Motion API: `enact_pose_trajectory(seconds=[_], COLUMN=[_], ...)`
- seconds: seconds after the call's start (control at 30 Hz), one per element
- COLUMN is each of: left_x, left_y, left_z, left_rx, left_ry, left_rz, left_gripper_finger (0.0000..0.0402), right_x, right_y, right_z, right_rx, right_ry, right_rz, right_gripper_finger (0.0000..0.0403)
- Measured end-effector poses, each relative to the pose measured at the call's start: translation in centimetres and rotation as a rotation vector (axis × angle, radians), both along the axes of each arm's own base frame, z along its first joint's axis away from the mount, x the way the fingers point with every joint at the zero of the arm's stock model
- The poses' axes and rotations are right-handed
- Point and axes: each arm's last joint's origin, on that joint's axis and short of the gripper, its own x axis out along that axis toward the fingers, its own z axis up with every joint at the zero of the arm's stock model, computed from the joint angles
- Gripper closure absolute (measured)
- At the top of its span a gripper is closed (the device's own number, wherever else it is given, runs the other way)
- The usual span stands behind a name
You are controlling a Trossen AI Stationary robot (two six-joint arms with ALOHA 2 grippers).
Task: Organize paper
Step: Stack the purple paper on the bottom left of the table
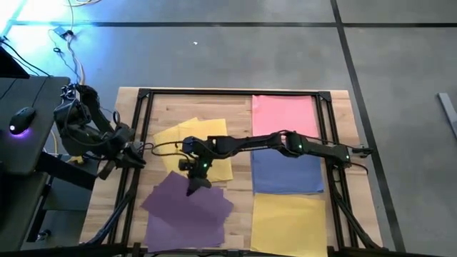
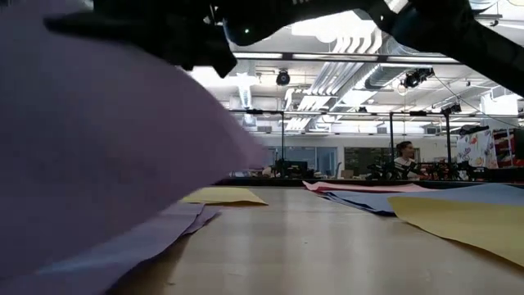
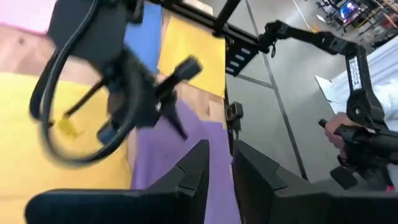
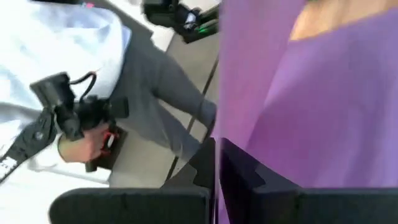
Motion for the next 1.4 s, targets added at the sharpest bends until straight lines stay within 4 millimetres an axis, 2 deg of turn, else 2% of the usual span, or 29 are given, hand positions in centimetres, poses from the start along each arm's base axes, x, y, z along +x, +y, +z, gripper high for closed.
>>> enact_pose_trajectory(seconds=[0.17,0.37,0.43,0.5,0.7,0.8,0.93,1.07,1.2,1.4], left_x=[-0.1,0.0,0.1,0.2,0.4,0.7,1.2,1.9,2.6,3.5], left_y=[-0.1,-0.2,-0.4,-0.6,-1.2,-1.7,-2.6,-3.7,-4.7,-5.3], left_z=[-0.1,-0.2,-0.3,-0.5,-1.4,-1.6,-1.8,-2.6,-5.4,-9.2], left_rx=[-0.074,-0.111,-0.115,-0.118,-0.119,-0.112,-0.105,-0.112,-0.086,0.025], left_ry=[0.061,0.089,0.105,0.135,0.265,0.298,0.313,0.340,0.384,0.403], left_rz=[-0.005,0.027,0.039,0.060,0.083,0.071,0.066,0.089,0.156,0.255], left_gripper_finger=[0.0351,0.0351,0.0351,0.0351,0.0351,0.0350,0.0338,0.0304,0.0245,0.0162], right_x=[0.2,0.3,0.3,0.3,0.4,0.2,0.5,0.5,0.5,0.1], right_y=[0.7,0.7,0.5,0.6,2.6,3.2,2.9,2.2,2.3,3.7], right_z=[0.2,-2.2,-2.4,-2.3,-1.7,-1.7,-1.1,-1.0,-1.2,-1.5], right_rx=[-0.145,-0.458,-0.505,-0.534,-0.513,-0.522,-0.502,-0.527,-0.499,-0.504], right_ry=[-0.125,-0.194,-0.230,-0.274,-0.425,-0.433,-0.413,-0.361,-0.288,-0.229], right_rz=[-0.032,-0.127,-0.111,-0.087,0.011,0.041,-0.007,-0.064,-0.115,-0.114], right_gripper_finger=[0.0403,0.0403,0.0403,0.0403,0.0403,0.0403,0.0403,0.0403,0.0403,0.0403])
